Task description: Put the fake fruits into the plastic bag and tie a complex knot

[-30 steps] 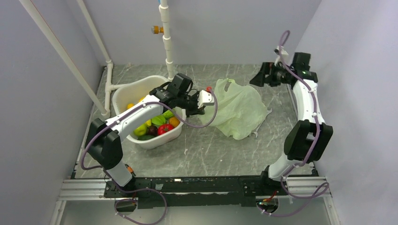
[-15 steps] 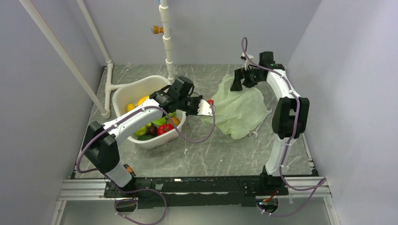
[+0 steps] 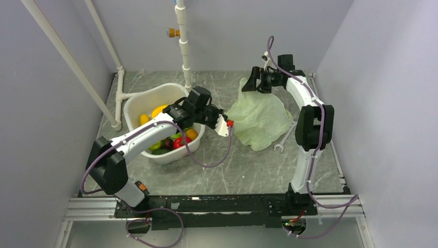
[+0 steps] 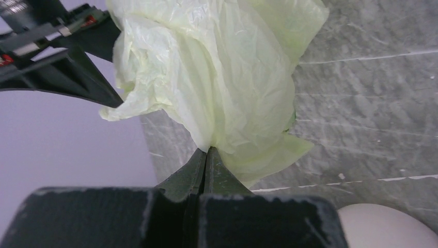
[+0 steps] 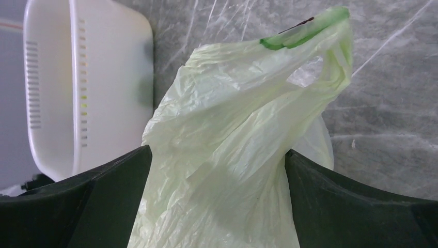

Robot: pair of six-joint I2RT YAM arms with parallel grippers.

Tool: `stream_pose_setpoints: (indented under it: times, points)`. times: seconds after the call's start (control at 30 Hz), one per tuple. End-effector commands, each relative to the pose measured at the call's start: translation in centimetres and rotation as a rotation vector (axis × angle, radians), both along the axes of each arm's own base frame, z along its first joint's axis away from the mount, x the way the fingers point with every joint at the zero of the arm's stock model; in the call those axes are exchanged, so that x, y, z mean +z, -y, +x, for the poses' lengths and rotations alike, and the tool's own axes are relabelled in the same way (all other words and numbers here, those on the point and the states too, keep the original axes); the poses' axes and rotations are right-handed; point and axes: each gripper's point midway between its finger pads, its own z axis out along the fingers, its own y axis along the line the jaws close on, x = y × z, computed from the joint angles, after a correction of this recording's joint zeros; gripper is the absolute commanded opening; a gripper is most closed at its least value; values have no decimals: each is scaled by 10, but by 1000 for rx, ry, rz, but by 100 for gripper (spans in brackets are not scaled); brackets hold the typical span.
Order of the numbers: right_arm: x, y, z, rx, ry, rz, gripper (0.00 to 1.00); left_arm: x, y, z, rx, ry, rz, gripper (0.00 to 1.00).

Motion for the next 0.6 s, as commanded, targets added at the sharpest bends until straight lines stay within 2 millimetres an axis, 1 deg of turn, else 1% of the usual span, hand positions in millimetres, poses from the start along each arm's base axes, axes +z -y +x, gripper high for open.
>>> stream_pose_setpoints:
  times: [0.0, 0.03, 0.07, 0.1, 0.13, 0.17, 0.2, 0.27, 0.3, 0.33, 0.37, 0.4, 0.43, 0.47, 0.5, 0.53, 0.57]
  points:
    - [-7, -3, 17, -88, -67, 5, 100, 40, 7, 3, -37, 139, -65, 0]
    - [-9, -5, 16, -77, -78, 14, 99, 41, 7, 4, -36, 144, -68, 0]
    - [-11, -7, 15, -62, -89, 30, 94, 43, 7, 4, -36, 153, -73, 0]
    - [-10, -10, 14, -42, -90, 41, 71, 44, 6, 3, -35, 158, -76, 0]
    - [-6, -6, 17, -44, -77, 35, 42, 45, 4, 2, -30, 154, -82, 0]
    - [-3, 3, 21, -65, -58, 19, 14, 47, 2, -1, -24, 147, -85, 0]
    - [3, 20, 28, -116, -31, 2, 0, 47, -3, -5, -19, 133, -80, 0]
    - [21, 67, 49, -254, 60, -21, 0, 44, -16, -21, -36, 86, -62, 0]
    - [32, 89, 58, -310, 109, -42, 0, 42, -20, -34, -61, 54, -66, 0]
    - [43, 105, 66, -348, 148, -59, 0, 37, -25, -48, -90, 23, -62, 0]
    - [51, 116, 72, -371, 170, -64, 0, 30, -28, -61, -123, -2, -54, 0]
    - [55, 122, 77, -385, 175, -62, 0, 27, -29, -68, -137, -22, -65, 0]
    - [58, 125, 80, -397, 176, -66, 0, 26, -27, -71, -135, -38, -82, 0]
    - [56, 127, 81, -411, 168, -74, 0, 27, -24, -68, -117, -61, -100, 0]
    - [54, 129, 80, -427, 163, -78, 0, 30, -20, -60, -85, -85, -118, 0]
    - [55, 130, 76, -429, 170, -81, 0, 37, -17, -46, -38, -116, -144, 0]
    - [54, 132, 71, -430, 171, -96, 0, 47, -15, -30, 16, -155, -189, 0]
